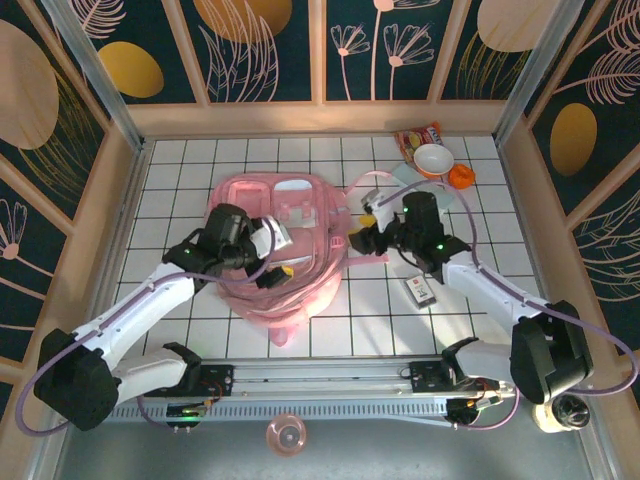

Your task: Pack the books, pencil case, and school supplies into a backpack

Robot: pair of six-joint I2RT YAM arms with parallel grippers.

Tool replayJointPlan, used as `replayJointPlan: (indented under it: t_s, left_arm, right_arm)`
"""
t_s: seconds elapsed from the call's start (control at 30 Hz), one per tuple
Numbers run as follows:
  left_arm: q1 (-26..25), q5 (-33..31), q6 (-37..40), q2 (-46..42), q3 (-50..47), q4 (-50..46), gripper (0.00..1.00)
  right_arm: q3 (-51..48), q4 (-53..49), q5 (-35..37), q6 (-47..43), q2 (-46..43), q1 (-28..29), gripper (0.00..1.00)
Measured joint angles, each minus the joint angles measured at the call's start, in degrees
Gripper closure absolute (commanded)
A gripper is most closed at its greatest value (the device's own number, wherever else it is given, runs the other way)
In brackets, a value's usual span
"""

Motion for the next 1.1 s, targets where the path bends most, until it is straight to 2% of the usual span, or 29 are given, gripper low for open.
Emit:
replayJointPlan:
  t_s: [0.1,0.3,0.37,0.4,0.6,0.7,0.9,1.1]
  left_arm:
    - [-1.9,-3.2,4.2,0.7,-3.0,-0.5,0.01]
    - [-2.4,-12.6,8.7,1.9,-6.1,2.1,0.01]
    - [-2.4,-14.8,9.2,2.2,-6.9,4.7,0.06]
    - [-2.5,-15.3,9.5,2.5,-7.2,5.6,0.15]
    - [-3.1,-14.6,11.1,4.1,-8.5,8.7,1.00]
    - [-2.4,-13.5,11.2,1.0,-9.8,10.0,1.00]
    - [2.6,-5.7,10.0,-10.8,-12.8,9.3,1.00]
    - [4.1,-2.0,9.7,-14.9,-13.6,8.2,1.00]
  right_arm:
    - [-1.1,0.1,-0.6,-4.0,1.5,2.2,0.47]
    - [-1.0,1.2,-2.1,-9.5,8.2,2.3,0.47]
    - [-0.7,1.5,-2.6,-10.9,9.4,2.3,0.46]
    - [-0.3,1.7,-3.0,-11.6,10.0,2.3,0.45]
    - [3.0,3.7,-5.5,-18.0,13.8,1.4,0.42]
    - [5.4,3.4,-7.0,-21.7,16.7,-0.5,0.41]
    - [12.9,-0.2,-10.0,-29.8,23.7,-2.1,0.40]
    - [20.9,-6.5,-14.7,-35.9,29.7,-2.1,0.40]
